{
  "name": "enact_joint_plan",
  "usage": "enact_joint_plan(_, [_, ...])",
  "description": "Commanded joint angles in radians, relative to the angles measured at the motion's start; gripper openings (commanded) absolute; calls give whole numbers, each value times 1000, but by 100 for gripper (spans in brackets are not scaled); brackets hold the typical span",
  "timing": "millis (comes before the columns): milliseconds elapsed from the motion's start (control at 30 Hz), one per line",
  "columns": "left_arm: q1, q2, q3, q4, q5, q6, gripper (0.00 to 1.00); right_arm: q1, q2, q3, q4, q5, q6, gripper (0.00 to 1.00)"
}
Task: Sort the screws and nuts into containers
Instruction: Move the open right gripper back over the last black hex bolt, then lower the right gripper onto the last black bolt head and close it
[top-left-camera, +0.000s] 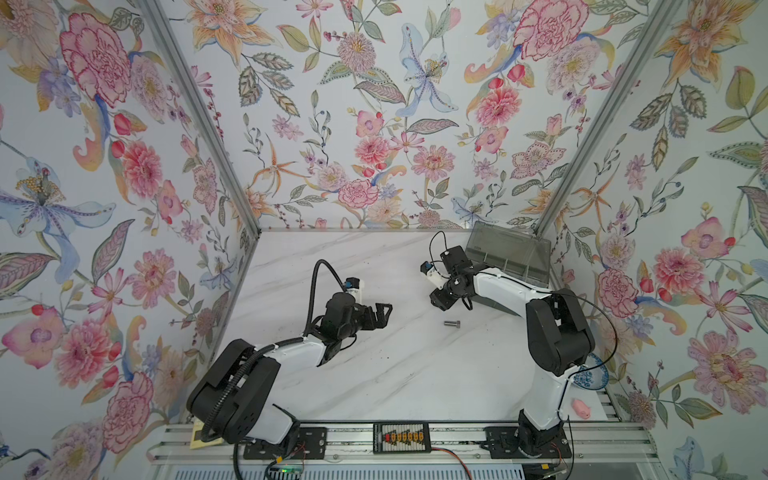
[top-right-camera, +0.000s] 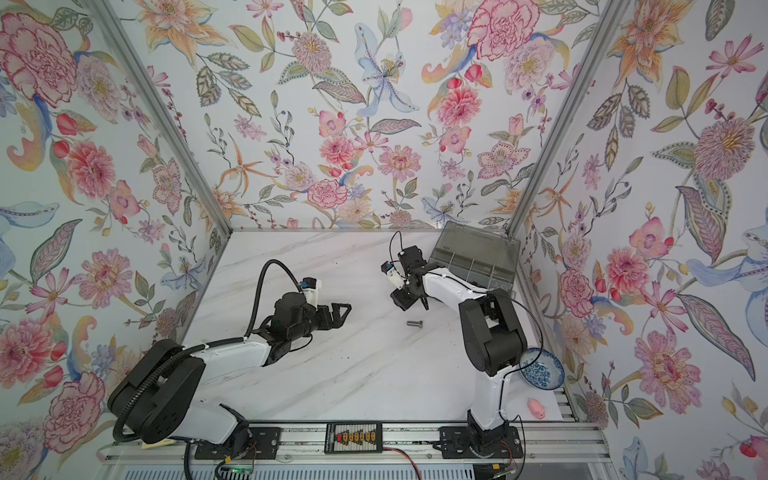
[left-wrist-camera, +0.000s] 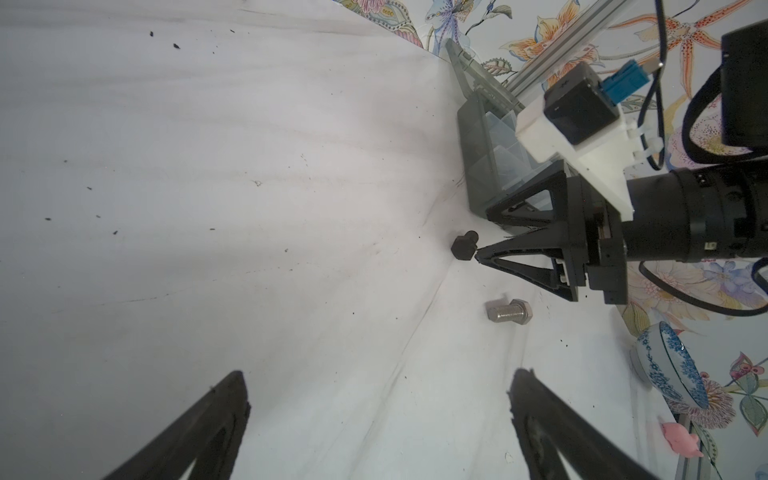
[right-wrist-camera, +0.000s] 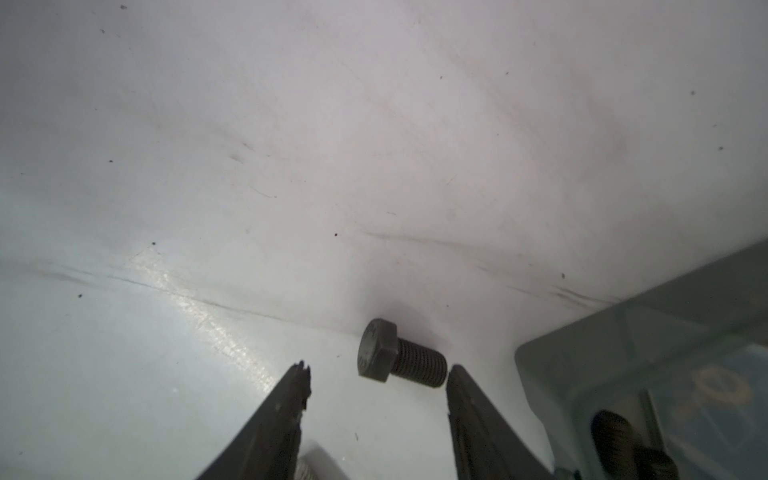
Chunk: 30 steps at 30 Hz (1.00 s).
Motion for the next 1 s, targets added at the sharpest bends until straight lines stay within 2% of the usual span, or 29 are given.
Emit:
enact_joint_plan(0, [8,-16,1,-1,-20,2,99,6,30,26,-17,14,-110,57])
enact_joint_plan(133, [7,-9,5,-1,-21,2,99,-9,51,48,-63,-40,-153,57])
enact_joint_plan(333, [7,-1,6,4,-18,-1,99,-17,89,58,-83,-36,-181,57])
enact_joint_plan(600, [7,-3,3,-1,-22,0,99,-25,138,74,-84,-35,-177,55])
enact_joint_plan(967, [8,-3,1,-1,-22,-1,99,-31,165,67,-92,-43,-145,47])
